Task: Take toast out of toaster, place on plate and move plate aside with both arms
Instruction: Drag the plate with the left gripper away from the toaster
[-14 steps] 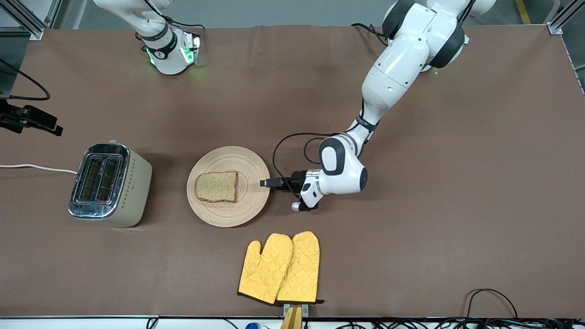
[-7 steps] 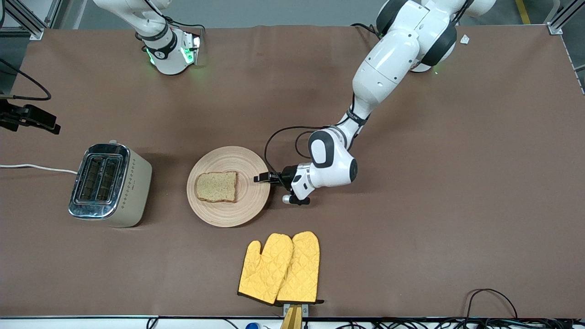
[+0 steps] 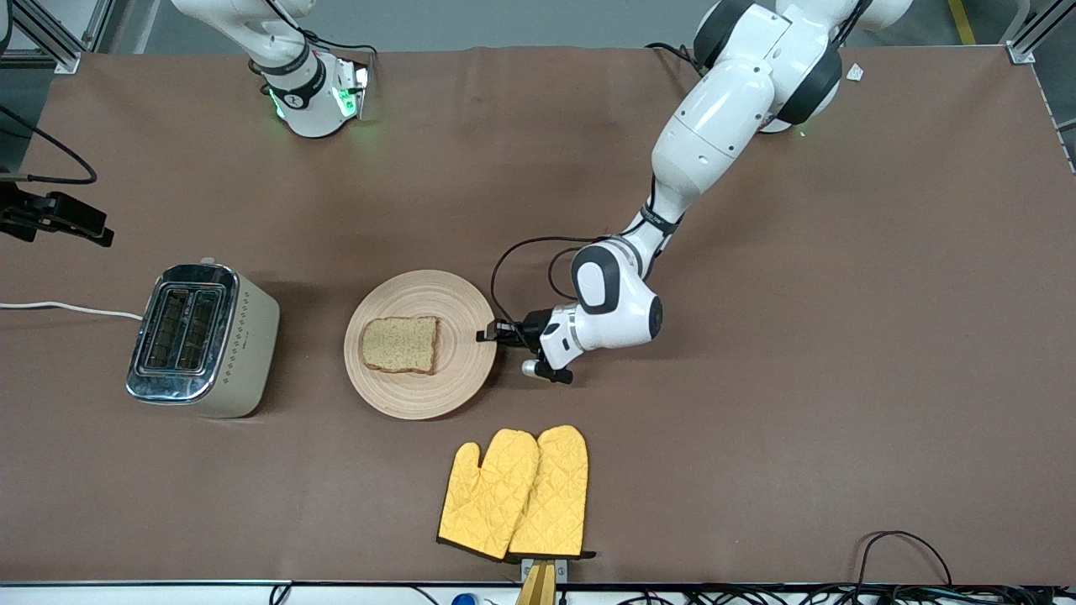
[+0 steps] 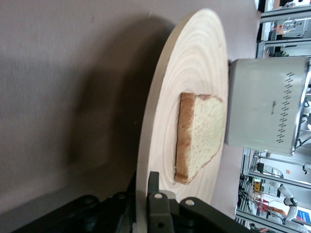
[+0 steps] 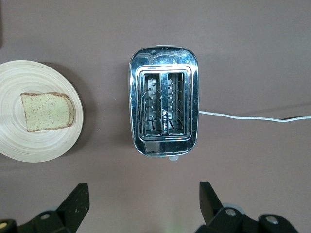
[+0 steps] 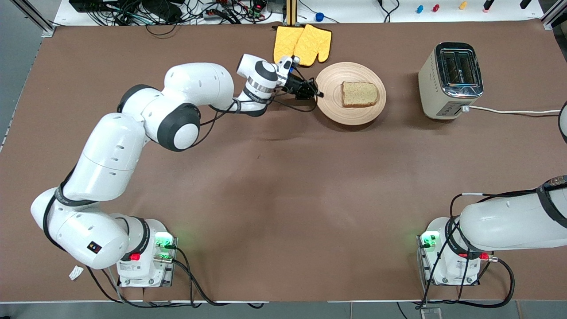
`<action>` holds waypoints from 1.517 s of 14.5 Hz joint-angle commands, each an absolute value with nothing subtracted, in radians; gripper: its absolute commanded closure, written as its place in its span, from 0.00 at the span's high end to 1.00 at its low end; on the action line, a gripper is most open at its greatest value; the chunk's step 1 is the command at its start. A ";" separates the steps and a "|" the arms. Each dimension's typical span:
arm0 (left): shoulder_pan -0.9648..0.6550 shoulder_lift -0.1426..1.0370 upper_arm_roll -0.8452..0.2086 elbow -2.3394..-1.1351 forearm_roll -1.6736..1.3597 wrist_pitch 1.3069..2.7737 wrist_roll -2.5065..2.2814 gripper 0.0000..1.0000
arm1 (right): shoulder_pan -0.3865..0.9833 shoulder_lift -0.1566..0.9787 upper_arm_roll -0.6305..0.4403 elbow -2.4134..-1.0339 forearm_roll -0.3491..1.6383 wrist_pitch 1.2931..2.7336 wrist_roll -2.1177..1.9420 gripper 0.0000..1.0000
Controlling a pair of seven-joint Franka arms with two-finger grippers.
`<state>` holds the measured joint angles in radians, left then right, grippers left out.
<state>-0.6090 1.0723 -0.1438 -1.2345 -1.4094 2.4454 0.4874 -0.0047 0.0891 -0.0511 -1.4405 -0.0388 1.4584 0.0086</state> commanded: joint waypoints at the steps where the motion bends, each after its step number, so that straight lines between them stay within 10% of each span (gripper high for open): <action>1: -0.566 0.950 -0.140 -1.323 -1.397 2.439 0.474 0.00 | 0.001 0.066 -0.046 -1.457 -0.055 1.445 0.005 1.00; 8: -0.237 0.733 -0.141 -1.624 -1.277 2.102 0.606 0.00 | 0.021 0.066 -0.046 -1.459 -0.054 1.445 0.009 1.00; 22: 0.465 0.811 -0.143 -1.591 -0.859 1.715 0.962 0.00 | 0.017 0.067 -0.052 -1.457 -0.044 1.437 0.009 1.00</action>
